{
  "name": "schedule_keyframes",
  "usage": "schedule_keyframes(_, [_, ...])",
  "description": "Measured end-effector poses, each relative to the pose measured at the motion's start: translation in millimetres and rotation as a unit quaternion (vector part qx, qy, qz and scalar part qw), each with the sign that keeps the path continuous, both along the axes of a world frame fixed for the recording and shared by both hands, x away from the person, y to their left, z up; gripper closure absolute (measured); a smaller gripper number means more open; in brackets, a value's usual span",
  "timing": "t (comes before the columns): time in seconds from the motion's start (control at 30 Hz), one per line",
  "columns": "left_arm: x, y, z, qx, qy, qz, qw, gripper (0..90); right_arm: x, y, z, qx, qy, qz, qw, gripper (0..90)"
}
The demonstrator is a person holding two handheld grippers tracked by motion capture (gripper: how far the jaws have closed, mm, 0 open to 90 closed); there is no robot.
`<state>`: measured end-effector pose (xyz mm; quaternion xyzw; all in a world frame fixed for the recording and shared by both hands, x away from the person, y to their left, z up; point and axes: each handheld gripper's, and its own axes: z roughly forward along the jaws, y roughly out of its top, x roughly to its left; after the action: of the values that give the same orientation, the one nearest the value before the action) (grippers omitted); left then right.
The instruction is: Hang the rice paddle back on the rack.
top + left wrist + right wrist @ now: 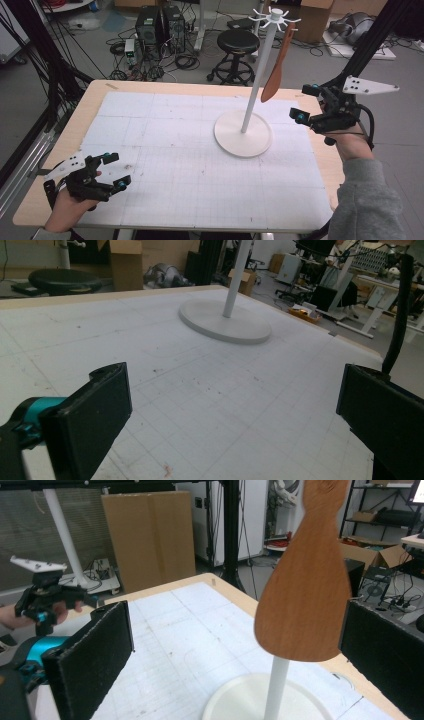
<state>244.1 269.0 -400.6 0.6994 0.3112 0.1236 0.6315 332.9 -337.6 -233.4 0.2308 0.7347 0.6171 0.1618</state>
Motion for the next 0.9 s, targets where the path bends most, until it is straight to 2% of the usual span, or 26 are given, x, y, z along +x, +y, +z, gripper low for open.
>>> schedule_keyframes(0.13, [4.1,-2.7,0.7,-0.006,0.001,0.002,1.0000,1.8,-7.5,2.2,-5.7,-0.011,0.001,0.004,0.9999,0.0])
schedule_keyframes(0.37, [9.3,-5.1,3.8,-0.012,-0.008,-0.001,0.9999,1.8,-19.6,12.4,-16.8,-0.034,-0.011,0.007,0.9993,0.0])
schedule_keyframes(0.53, [8.1,-2.0,8.4,-0.020,-0.015,0.001,0.9997,1.8,-26.5,17.0,-26.4,-0.029,-0.014,0.007,0.9995,0.0])
schedule_keyframes(0.6, [5.3,0.7,13.9,-0.020,-0.025,0.000,0.9995,1.8,-31.5,18.9,-38.5,-0.037,-0.009,-0.002,0.9993,0.0])
schedule_keyframes(0.63, [5.3,0.7,13.9,-0.020,-0.025,0.000,0.9995,1.8,-31.5,18.9,-38.5,-0.037,-0.009,-0.002,0.9993,0.0])
schedule_keyframes(0.73, [3.2,4.2,18.9,-0.020,-0.035,-0.001,0.9992,1.8,-35.7,18.1,-52.0,-0.034,-0.001,-0.005,0.9994,0.0])
schedule_keyframes(0.77, [2.7,5.2,20.2,-0.021,-0.037,0.000,0.9991,1.8,-39.8,16.5,-60.5,-0.030,-0.001,-0.010,0.9995,0.0])
schedule_keyframes(0.87, [1.4,8.2,23.5,-0.025,-0.042,0.001,0.9988,1.8,-45.3,14.0,-69.4,-0.022,-0.003,-0.016,0.9996,0.0])
schedule_keyframes(0.9, [0.7,9.1,24.3,-0.026,-0.043,0.002,0.9987,1.8,-50.3,11.4,-79.2,-0.018,-0.002,-0.023,0.9996,0.0])
